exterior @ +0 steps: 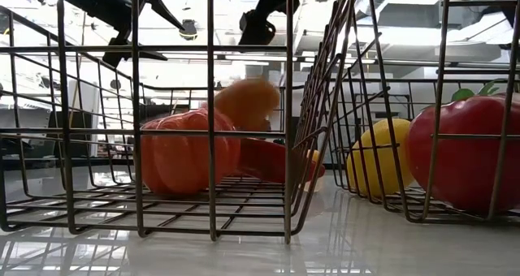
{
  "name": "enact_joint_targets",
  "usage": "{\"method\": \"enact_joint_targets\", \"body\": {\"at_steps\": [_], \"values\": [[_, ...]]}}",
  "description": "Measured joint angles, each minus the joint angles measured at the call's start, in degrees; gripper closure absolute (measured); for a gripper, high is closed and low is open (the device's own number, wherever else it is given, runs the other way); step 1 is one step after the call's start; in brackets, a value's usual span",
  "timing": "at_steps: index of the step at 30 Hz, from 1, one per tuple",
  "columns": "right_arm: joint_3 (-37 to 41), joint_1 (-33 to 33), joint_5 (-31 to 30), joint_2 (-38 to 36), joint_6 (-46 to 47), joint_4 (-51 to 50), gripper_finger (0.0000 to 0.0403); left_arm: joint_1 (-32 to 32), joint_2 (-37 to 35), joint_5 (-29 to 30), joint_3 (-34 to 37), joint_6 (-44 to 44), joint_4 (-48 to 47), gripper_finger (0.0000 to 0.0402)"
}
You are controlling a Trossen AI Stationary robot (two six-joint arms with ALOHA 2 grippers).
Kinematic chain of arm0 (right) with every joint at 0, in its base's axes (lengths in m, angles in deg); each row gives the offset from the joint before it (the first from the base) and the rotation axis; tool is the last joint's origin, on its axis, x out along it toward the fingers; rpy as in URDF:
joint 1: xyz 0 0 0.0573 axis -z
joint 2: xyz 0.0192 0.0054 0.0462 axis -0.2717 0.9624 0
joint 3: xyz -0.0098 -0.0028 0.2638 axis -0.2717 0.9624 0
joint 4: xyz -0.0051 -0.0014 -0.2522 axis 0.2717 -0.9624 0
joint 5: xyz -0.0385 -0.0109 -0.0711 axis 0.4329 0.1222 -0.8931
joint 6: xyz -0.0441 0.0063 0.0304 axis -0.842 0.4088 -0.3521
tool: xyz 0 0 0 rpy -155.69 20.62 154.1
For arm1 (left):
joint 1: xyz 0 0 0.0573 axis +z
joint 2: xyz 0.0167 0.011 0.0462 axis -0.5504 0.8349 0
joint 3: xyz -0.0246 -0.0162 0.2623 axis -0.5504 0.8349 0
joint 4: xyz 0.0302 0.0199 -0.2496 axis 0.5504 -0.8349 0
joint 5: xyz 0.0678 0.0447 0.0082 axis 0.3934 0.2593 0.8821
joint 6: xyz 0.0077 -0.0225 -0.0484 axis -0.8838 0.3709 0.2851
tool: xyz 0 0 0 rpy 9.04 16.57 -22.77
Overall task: Sort produce into baskets
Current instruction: Put the bottom green lime into the right wire basket
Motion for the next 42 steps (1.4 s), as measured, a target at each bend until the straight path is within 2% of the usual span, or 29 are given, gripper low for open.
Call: {"method": "enact_joint_targets", "body": {"at_steps": [5, 10, 17, 23, 30, 34, 42], "values": [[0.0, 2.25, -0.68, 0.01, -0.84, -1.77, 0.0013, 0.0, 0.01, -0.22, 0.0, 0.05, -0.04, 0.0078], [0.44, 8.64, -2.03, 0.08, -1.23, -0.05, 0.0014, 0.0, 0.0, -0.22, 0.0, 0.09, -0.01, 0.0078], [11.3, 14.6, -5.16, 0.26, -2.42, 8.92, 0.0014, 0.0, -0.01, -0.4, 0.0, -0.03, -0.35, 0.0078], [22.62, 14.74, -10.5, 0.31, -3.57, 17.36, 0.0014, 0.0, 0.01, -1.11, 0.0, 0.22, -1.57, 0.0078], [30.19, 14.4, -11.39, 0.24, -3.66, 26.41, 0.0014, -0.02, 0.0, -2.62, 0.0, -0.03, -1.55, 0.0078], [32.75, 13.66, -11.43, 0.22, -3.74, 27.71, 0.0018, -0.02, -0.01, -2.55, 0.0, -0.61, -1.56, 0.0078], [35.93, 12.71, -12.34, 0.22, -3.76, 32.16, 0.0085, -0.02, -0.02, -0.68, 0.0, -1.26, -1.53, 0.0078]]}}
